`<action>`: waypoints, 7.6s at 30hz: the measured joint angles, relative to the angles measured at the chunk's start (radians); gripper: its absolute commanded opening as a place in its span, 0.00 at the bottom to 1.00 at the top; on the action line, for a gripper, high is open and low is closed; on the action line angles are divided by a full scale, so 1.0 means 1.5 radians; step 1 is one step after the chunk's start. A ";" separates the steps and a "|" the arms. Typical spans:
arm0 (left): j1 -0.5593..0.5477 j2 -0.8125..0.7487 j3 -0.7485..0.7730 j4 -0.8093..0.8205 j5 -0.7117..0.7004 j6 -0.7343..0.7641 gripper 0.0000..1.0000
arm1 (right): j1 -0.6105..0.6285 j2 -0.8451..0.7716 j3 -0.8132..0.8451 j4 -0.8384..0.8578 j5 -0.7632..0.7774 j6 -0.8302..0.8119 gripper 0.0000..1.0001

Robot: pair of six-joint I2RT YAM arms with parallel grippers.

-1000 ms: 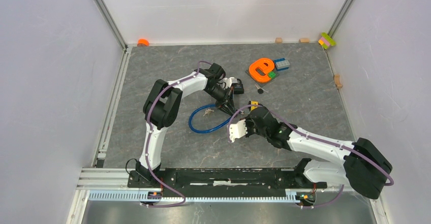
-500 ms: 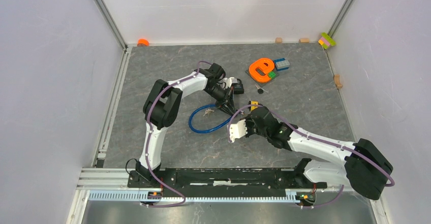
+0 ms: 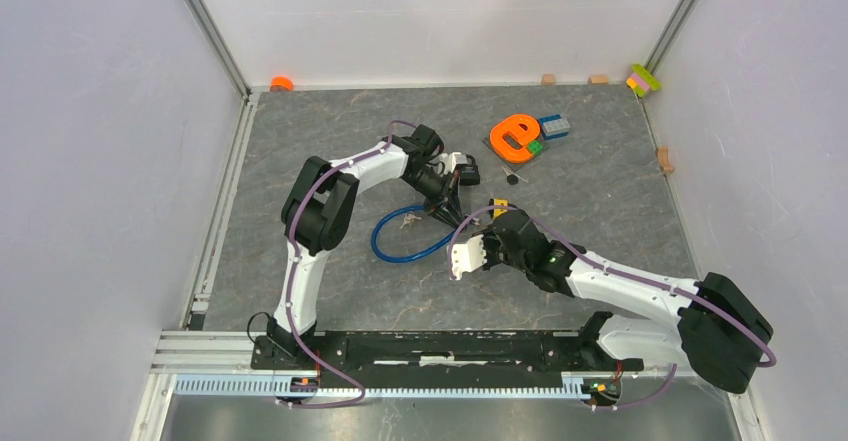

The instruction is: Unlock with the key

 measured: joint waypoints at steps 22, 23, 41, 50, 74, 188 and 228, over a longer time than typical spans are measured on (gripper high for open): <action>0.000 -0.005 -0.006 0.006 0.002 -0.001 0.02 | -0.001 0.004 0.000 0.005 0.001 0.001 0.00; 0.000 -0.005 -0.006 0.006 0.002 -0.001 0.02 | -0.001 0.005 0.000 0.005 0.001 0.001 0.00; 0.005 -0.008 -0.016 0.027 0.017 -0.013 0.02 | -0.001 0.008 -0.014 0.048 0.013 0.009 0.00; 0.004 -0.008 -0.021 0.035 0.033 -0.019 0.02 | -0.005 -0.033 -0.083 0.135 0.006 0.003 0.00; 0.004 -0.029 -0.037 0.055 0.045 -0.045 0.02 | -0.012 -0.038 -0.139 0.253 -0.027 0.023 0.00; -0.022 -0.413 -0.171 -0.333 -0.472 0.623 0.02 | -0.354 0.078 0.017 0.229 -0.458 0.626 0.00; 0.063 -0.390 -0.499 -0.085 -0.845 0.879 0.41 | -0.230 0.340 0.120 0.370 -0.271 0.617 0.00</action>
